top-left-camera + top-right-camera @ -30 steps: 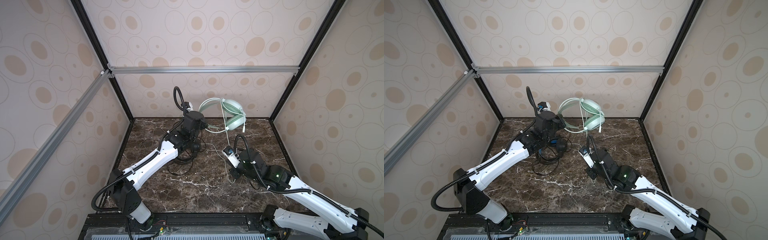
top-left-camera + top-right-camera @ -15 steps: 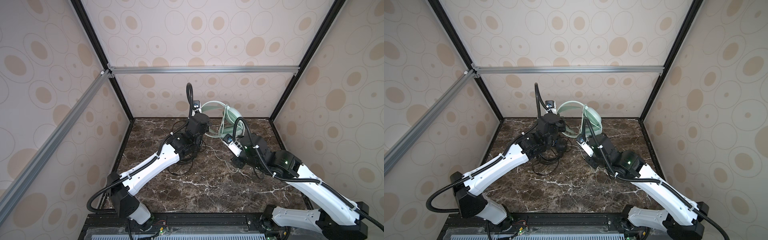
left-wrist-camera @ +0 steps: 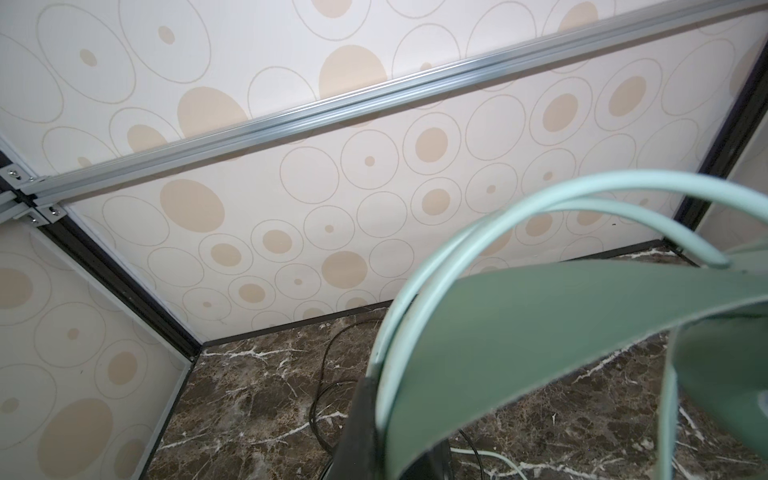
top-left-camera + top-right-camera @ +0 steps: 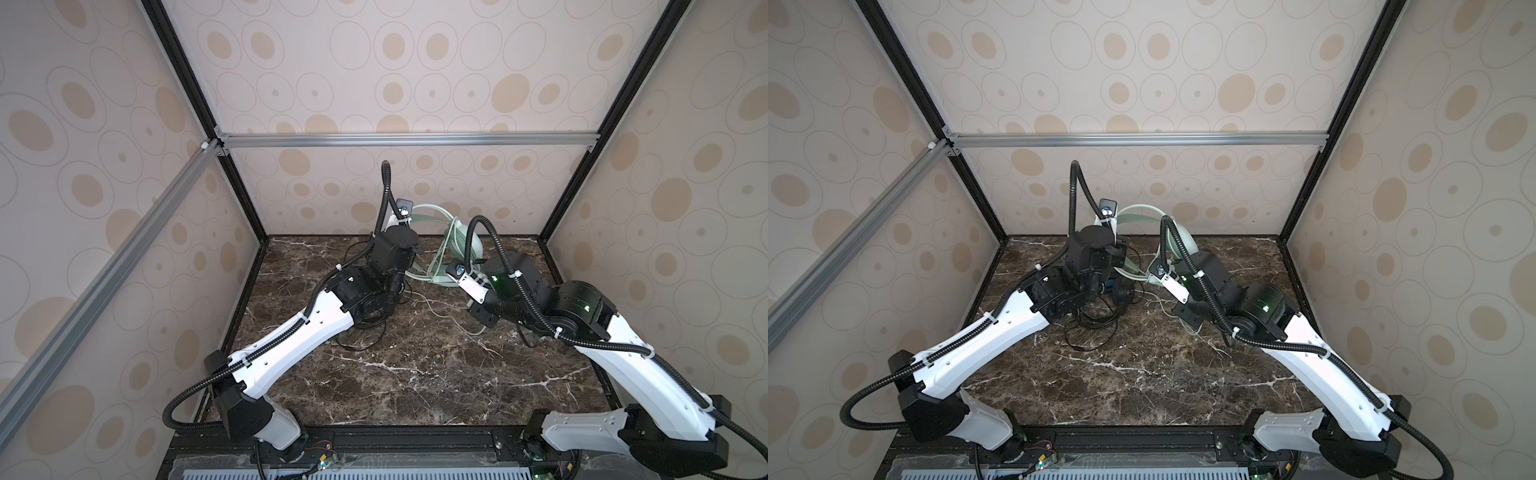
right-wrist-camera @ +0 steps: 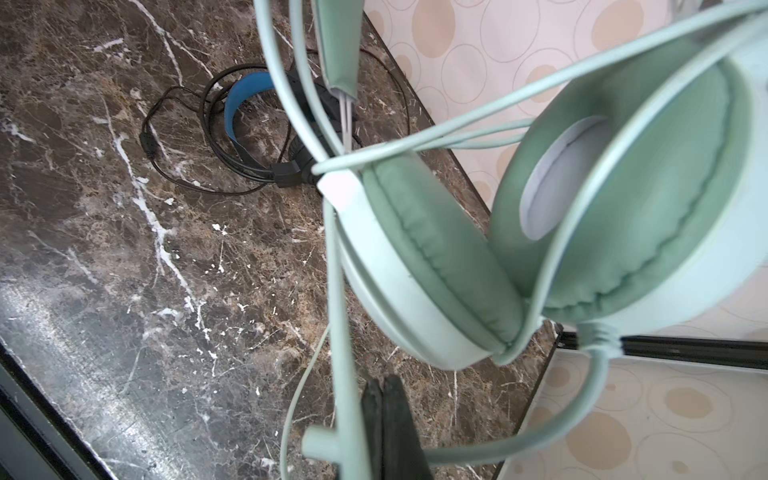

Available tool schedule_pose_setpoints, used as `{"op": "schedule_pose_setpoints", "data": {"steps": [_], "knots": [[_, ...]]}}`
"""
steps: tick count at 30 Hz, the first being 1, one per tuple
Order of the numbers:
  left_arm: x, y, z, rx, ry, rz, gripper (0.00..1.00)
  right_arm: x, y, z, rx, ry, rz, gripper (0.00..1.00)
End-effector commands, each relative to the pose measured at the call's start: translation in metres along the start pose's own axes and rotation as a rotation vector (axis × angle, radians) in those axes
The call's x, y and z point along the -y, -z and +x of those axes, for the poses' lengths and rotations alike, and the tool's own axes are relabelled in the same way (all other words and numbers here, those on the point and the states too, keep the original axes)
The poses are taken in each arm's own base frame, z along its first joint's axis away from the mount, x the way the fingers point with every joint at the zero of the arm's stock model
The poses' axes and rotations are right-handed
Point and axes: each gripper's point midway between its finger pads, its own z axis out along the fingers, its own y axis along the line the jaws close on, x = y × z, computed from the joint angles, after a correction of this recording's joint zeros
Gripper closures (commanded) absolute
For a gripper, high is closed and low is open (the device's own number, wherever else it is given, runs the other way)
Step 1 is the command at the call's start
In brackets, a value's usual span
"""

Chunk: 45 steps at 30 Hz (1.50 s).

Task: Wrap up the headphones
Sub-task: 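Carry the cable up around the ear cups while the left gripper lowers the headset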

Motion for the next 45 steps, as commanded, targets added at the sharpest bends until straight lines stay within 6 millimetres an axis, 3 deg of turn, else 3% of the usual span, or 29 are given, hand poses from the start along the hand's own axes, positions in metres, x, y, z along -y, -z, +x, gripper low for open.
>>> {"op": "schedule_pose_setpoints", "data": {"steps": [1, 12, 19, 23, 30, 34, 38, 45], "knots": [[-0.017, 0.010, -0.016, 0.009, -0.069, -0.021, 1.00, 0.013, 0.014, 0.003, -0.025, 0.083, 0.051, 1.00], [0.009, 0.013, 0.001, -0.062, -0.223, 0.138, 1.00, 0.045, 0.015, -0.003, -0.070, 0.218, 0.230, 1.00], [0.020, 0.015, 0.012, -0.101, -0.261, 0.220, 1.00, 0.064, 0.026, -0.034, 0.012, 0.255, 0.349, 1.00], [0.027, 0.013, 0.020, -0.122, -0.249, 0.244, 1.00, 0.053, 0.034, -0.063, 0.105, 0.268, 0.336, 1.00], [0.034, 0.012, 0.025, -0.126, -0.209, 0.268, 1.00, 0.007, 0.035, -0.100, 0.183, 0.260, 0.240, 1.00], [0.034, 0.016, 0.027, -0.124, -0.226, 0.282, 1.00, 0.007, 0.036, -0.103, 0.201, 0.201, 0.233, 1.00], [0.027, 0.020, 0.030, -0.120, -0.239, 0.276, 1.00, 0.016, 0.034, -0.091, 0.145, 0.248, 0.295, 1.00], [0.019, 0.030, 0.029, -0.111, -0.269, 0.295, 1.00, 0.052, 0.039, -0.066, 0.099, 0.226, 0.385, 0.93]]}}
